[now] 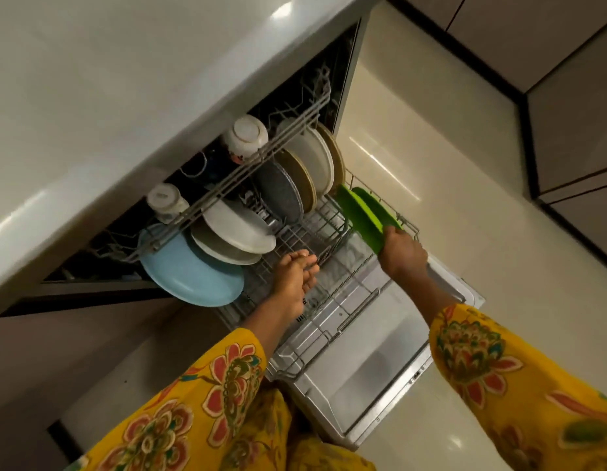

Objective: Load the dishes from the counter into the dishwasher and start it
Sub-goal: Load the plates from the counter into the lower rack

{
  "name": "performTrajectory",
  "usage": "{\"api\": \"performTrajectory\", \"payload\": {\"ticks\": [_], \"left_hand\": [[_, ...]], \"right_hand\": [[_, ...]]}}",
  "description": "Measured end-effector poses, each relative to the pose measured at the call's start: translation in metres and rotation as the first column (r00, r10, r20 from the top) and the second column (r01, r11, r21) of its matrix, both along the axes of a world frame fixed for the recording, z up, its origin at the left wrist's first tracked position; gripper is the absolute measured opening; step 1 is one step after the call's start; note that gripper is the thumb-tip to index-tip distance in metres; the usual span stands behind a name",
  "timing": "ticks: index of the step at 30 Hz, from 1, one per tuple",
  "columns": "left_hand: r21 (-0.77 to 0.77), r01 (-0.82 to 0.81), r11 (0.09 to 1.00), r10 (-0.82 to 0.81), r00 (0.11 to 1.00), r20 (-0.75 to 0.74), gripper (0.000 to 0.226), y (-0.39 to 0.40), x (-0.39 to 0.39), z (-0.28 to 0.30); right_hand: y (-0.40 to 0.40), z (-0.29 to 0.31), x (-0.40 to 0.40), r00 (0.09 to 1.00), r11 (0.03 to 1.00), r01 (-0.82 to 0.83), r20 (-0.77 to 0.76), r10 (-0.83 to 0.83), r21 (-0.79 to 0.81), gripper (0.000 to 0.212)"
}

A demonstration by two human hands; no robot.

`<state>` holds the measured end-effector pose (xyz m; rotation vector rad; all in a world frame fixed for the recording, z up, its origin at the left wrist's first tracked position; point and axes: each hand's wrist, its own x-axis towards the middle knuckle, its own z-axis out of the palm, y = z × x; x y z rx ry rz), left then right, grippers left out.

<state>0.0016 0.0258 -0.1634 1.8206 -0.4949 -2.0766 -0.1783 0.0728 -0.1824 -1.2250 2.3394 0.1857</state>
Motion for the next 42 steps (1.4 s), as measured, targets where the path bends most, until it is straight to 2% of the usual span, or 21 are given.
{"api": "performTrajectory", "payload": {"ticks": [8, 11, 19, 25, 28, 36, 39, 42], "left_hand": [[0.051, 0.044, 0.998, -0.046, 0.998, 0.044, 0.015, 0.015, 0.016, -0.056], [0.07, 0.045, 0.996, -0.052, 0.995, 0.088, 0.015, 0.019, 0.029, -0.07], [0.09, 0.073, 0.993, -0.086, 0.985, 0.147, 0.015, 0.025, 0.047, -0.088], [0.084, 0.077, 0.993, -0.09, 0.984, 0.152, 0.015, 0.03, 0.05, -0.091], [0.078, 0.073, 0.994, -0.084, 0.986, 0.143, 0.014, 0.032, 0.052, -0.089], [0.062, 0.044, 0.997, -0.052, 0.99, 0.128, 0.013, 0.037, 0.058, -0.084], [0.06, 0.042, 0.997, -0.049, 0.991, 0.124, 0.013, 0.04, 0.062, -0.085], [0.056, 0.029, 0.998, -0.035, 0.992, 0.124, 0.014, 0.042, 0.067, -0.088]], "right_hand": [[-0.022, -0.073, -0.033, 0.995, 0.993, -0.098, -0.02, 0.099, 0.061, 0.025], [-0.026, -0.091, -0.036, 0.992, 0.987, -0.121, -0.015, 0.124, 0.11, 0.026], [-0.029, -0.122, -0.041, 0.987, 0.981, -0.157, -0.024, 0.161, 0.115, 0.017], [-0.029, -0.139, -0.043, 0.997, 0.997, -0.051, 0.055, 0.049, 0.052, 0.018], [-0.024, -0.143, -0.044, 0.995, 0.999, 0.008, 0.097, -0.013, 0.042, 0.027], [-0.011, -0.142, -0.041, 0.996, 0.991, 0.015, 0.08, -0.026, 0.13, 0.019], [-0.004, -0.148, -0.04, 0.99, 0.978, 0.053, 0.116, -0.077, 0.2, 0.021], [-0.001, -0.152, -0.04, 0.987, 0.976, 0.064, 0.133, -0.093, 0.206, 0.024]]}}
